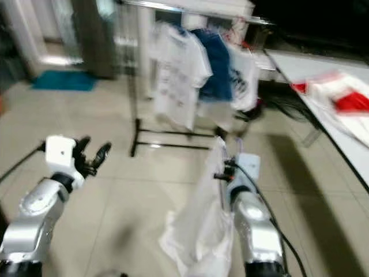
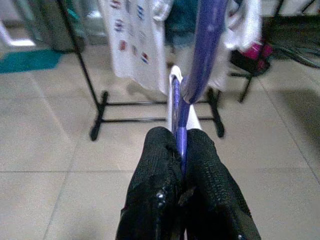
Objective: Hang hanger
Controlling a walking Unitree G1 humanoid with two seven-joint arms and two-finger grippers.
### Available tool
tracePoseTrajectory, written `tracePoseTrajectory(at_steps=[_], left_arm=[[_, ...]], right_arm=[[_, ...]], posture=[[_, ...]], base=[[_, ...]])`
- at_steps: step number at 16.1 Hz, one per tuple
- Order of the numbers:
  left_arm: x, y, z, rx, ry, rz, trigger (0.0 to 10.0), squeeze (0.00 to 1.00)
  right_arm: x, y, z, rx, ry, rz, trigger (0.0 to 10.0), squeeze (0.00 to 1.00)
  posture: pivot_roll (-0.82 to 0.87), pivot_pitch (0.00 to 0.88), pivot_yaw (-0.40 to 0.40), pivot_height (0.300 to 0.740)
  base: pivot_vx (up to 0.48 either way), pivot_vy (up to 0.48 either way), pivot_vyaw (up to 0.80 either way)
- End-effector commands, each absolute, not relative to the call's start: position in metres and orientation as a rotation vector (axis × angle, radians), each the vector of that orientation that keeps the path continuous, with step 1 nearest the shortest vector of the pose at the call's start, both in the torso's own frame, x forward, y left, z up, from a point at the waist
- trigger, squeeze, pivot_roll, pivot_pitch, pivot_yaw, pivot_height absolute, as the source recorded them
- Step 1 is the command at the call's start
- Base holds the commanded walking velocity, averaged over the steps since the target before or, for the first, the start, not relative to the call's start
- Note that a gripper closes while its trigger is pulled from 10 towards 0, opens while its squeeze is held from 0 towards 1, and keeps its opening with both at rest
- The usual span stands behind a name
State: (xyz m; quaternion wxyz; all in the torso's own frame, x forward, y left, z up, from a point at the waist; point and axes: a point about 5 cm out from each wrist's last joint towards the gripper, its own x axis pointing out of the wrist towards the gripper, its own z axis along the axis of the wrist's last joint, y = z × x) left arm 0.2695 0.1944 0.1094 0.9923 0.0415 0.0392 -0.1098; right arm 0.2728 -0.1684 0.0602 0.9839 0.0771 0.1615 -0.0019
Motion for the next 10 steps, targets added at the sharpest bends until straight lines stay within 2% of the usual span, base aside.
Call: tracePoseTrajectory(at_steps=[1, 5, 10], left_arm=[[0.271, 0.192, 0.113, 0.094, 0.063, -0.22, 10.0, 0.0], [0.275, 0.189, 0.118, 0.079, 0.053, -0.205, 10.0, 0.0], [0.273, 0.188, 0.117, 0.052, 0.027, -0.191, 10.0, 0.0]], right_arm=[[0.278, -0.167, 0.074, 0.172, 0.248, 0.008, 10.0, 0.0], [0.282, -0.152, 0.081, 0.194, 0.224, 0.071, 10.0, 0.0], [0.283, -0.157, 0.08, 0.185, 0.213, 0.027, 10.0, 0.0]], posture=[[-0.02, 0.006, -0.055, 0.74], [-0.02, 0.022, -0.027, 0.74], [-0.03, 0.0, -0.045, 0.74]], base=[[0.3, 0.0, 0.0], [0.318, 0.0, 0.0], [0.37, 0.0, 0.0]])
